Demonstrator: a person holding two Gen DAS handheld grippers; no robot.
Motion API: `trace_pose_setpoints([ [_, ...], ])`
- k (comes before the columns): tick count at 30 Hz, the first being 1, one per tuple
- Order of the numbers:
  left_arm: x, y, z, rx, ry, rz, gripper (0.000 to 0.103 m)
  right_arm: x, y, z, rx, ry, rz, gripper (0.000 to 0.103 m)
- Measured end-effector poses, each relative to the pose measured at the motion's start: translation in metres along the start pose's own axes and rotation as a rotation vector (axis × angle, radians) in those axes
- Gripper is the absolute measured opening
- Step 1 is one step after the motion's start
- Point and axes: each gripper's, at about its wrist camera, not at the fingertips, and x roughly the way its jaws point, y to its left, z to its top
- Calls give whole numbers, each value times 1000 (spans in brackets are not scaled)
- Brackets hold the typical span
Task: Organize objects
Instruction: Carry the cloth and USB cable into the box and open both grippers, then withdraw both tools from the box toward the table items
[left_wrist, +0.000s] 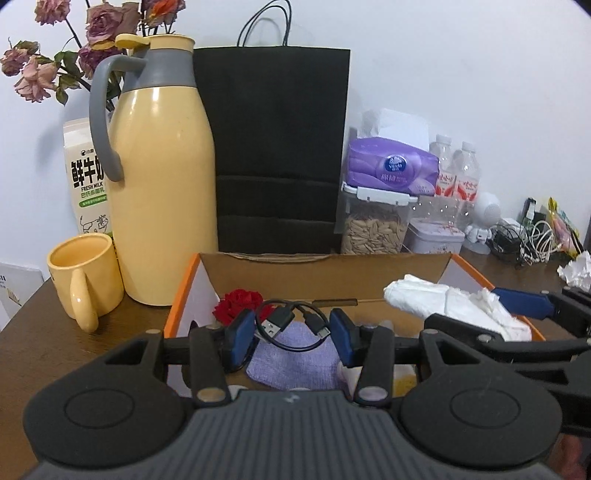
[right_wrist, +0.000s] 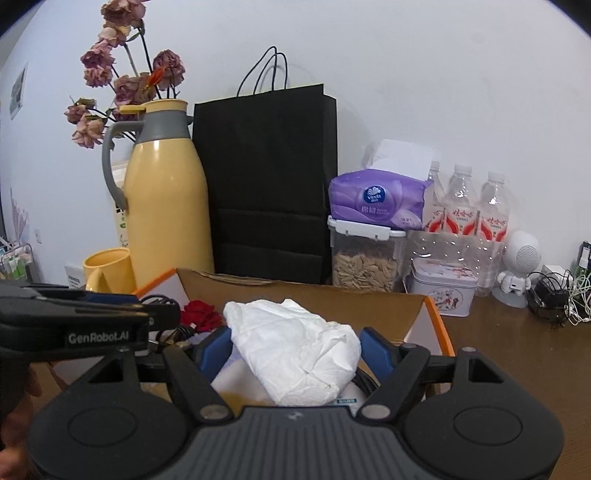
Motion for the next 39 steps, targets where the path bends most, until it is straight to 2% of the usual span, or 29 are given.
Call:
trace_pose_setpoints([
  [2, -2, -1, -2, 11, -7, 4, 53, -2, 0, -1, -8, 2, -9, 78],
  [4, -5, -2, -2, 19, -25, 20, 70, -4, -1, -3, -16, 7, -16, 82],
  [5, -7, -2, -2, 20, -37, 33, 88, -5, -2, -3, -18, 10, -21, 85],
  [6, -9, -1, -2, 15, -51, 51, 102, -7, -2, -3, -18, 10, -27, 90],
  [8, -14, 1, -2, 3, -91, 78, 103, -8, -5, -4, -12, 7, -50, 97],
  [10, -17, 4, -1, -6, -97, 76, 103, -9, -8, -4, 1, 4, -66, 103],
  [18, -13, 12, 0, -50, -77, 98, 103, -9, -11, -4, 21, 6, -87, 103],
  [22, -18, 13, 0, -59, -92, 98, 103, -12, -9, -3, 16, 2, -88, 103],
  [32, -57, 17, -7, -76, -148, 73, 103, -60, -3, -5, -5, -59, -104, 103],
  [39, -78, 17, -30, -45, -108, 53, 103, -95, 0, -34, -43, -41, -127, 103],
])
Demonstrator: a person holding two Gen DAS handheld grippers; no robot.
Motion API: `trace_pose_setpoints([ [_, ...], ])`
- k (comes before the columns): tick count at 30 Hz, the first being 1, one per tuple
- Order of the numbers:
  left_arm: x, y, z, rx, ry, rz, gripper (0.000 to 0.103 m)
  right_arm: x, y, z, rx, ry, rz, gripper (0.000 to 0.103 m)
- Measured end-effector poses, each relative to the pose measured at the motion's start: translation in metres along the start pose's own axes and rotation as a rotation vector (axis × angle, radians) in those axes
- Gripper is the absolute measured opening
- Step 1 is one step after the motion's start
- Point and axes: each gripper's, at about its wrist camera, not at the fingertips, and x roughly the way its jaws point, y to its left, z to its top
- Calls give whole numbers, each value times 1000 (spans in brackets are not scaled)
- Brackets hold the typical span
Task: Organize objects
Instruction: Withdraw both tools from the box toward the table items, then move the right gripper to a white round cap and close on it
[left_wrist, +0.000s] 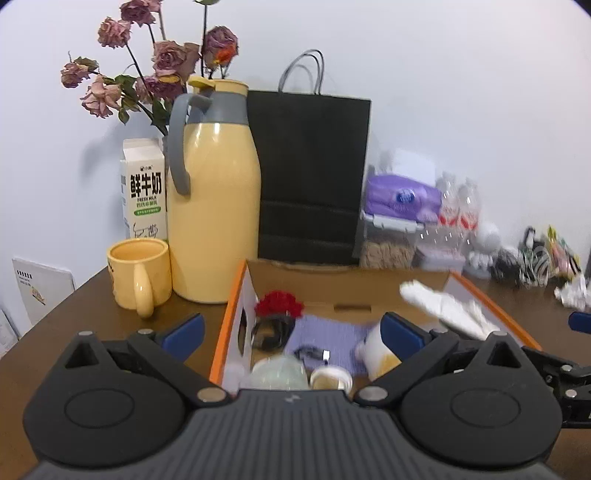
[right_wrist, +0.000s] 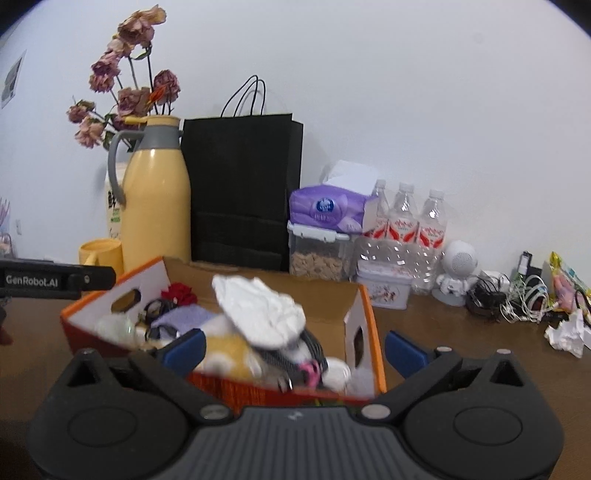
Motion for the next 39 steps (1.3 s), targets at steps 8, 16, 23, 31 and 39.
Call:
trace_pose_setpoints([
  [8, -17, -7, -26, 54, 54, -7, 103, -19, -11, -45, 2, 111, -22, 103],
  [16, -29, -5, -45, 59, 98, 5, 103, -34, -23, -67, 53, 157, -43, 103],
  [23, -38, 0, -59, 46, 131, 26, 103, -32, -21, -74, 51, 186, -35, 103],
  [31, -42, 7, -62, 22, 141, 27, 103, -28, -14, -78, 34, 223, -1, 102],
  [39, -44, 8, -61, 17, 137, 10, 103, -13, 3, -80, -9, 275, 66, 91],
])
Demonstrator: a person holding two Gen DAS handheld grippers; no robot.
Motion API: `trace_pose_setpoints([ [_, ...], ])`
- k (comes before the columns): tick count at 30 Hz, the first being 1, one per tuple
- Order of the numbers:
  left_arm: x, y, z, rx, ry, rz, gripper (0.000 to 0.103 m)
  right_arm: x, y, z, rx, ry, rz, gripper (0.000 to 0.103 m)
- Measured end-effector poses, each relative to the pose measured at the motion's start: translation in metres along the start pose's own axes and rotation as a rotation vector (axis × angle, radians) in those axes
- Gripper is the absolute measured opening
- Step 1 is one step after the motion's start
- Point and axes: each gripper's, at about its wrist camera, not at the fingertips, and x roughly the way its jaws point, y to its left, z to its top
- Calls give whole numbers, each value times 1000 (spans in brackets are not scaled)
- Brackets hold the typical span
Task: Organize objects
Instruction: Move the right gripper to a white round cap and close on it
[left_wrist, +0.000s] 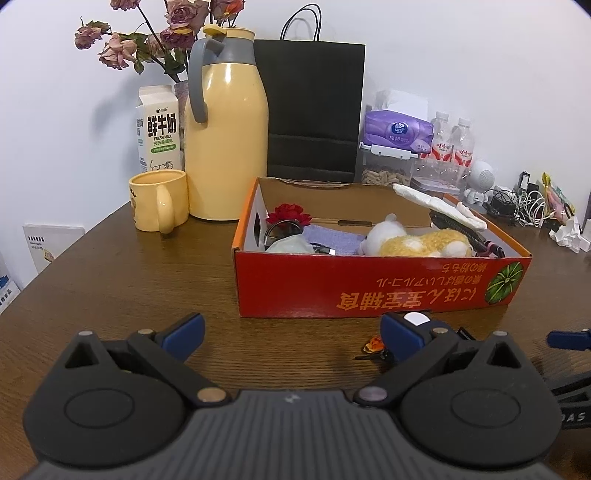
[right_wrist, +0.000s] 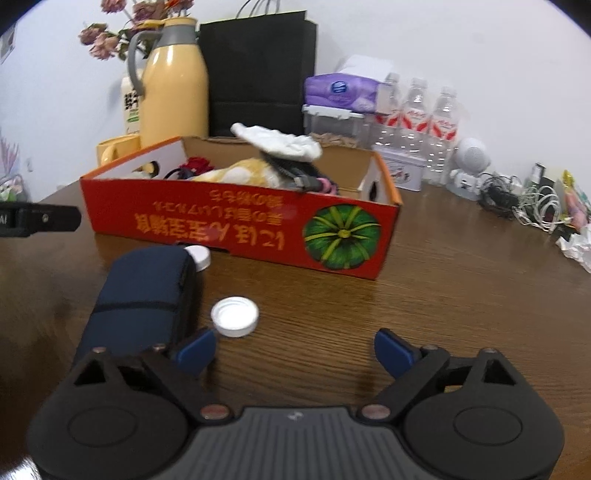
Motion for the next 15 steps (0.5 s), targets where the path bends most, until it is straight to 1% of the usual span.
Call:
trace_pose_setpoints([
  [6, -1, 1, 0, -3, 0, -11, 103, 7, 5, 6, 5, -2, 34, 90],
  [8, -1, 1, 0, -5, -1, -11, 103, 7, 6, 7, 6, -11, 28, 90],
  [11, -2, 1, 0, -9, -3, -9, 103, 2, 7, 8, 20, -47, -9, 89],
  [15, -1, 1, 0, -9, 3, -6, 103, -8, 4, 12, 67, -99, 32, 84],
])
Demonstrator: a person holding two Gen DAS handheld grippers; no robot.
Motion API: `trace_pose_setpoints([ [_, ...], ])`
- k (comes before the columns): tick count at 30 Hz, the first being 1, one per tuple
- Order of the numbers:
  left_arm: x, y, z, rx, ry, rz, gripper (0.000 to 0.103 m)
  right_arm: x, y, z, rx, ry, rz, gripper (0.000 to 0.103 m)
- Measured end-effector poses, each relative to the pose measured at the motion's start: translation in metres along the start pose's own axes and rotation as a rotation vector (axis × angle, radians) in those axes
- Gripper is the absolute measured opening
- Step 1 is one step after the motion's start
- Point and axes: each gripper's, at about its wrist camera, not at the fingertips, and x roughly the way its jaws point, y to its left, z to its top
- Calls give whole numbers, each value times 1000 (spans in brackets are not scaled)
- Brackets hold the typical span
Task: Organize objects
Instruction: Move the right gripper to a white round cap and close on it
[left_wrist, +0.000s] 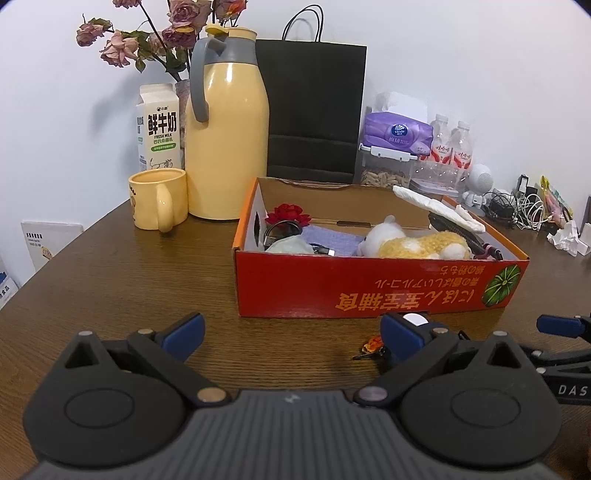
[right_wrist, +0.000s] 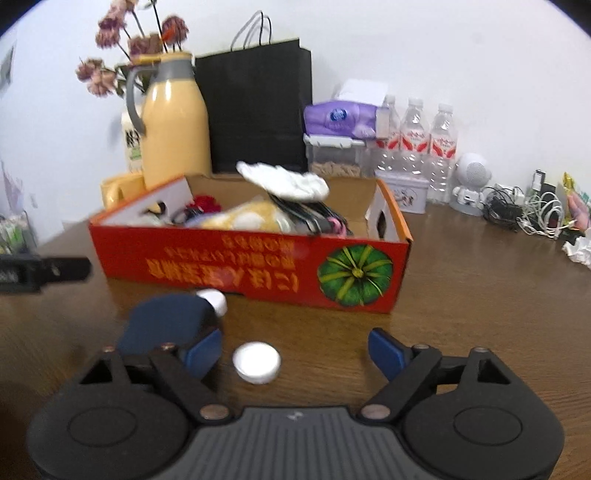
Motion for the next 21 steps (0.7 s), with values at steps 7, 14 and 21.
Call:
trace_pose_setpoints([
  [7, 1, 1, 0, -2, 2, 2, 103, 9, -1, -1, 5, 43, -21, 75],
  [14, 1, 1, 0, -2, 1, 1, 103, 18, 8, -7, -39, 99, 5, 58],
  [21, 1, 0, -1, -1, 3, 0, 103, 17, 8, -7, -27, 94, 37, 29],
])
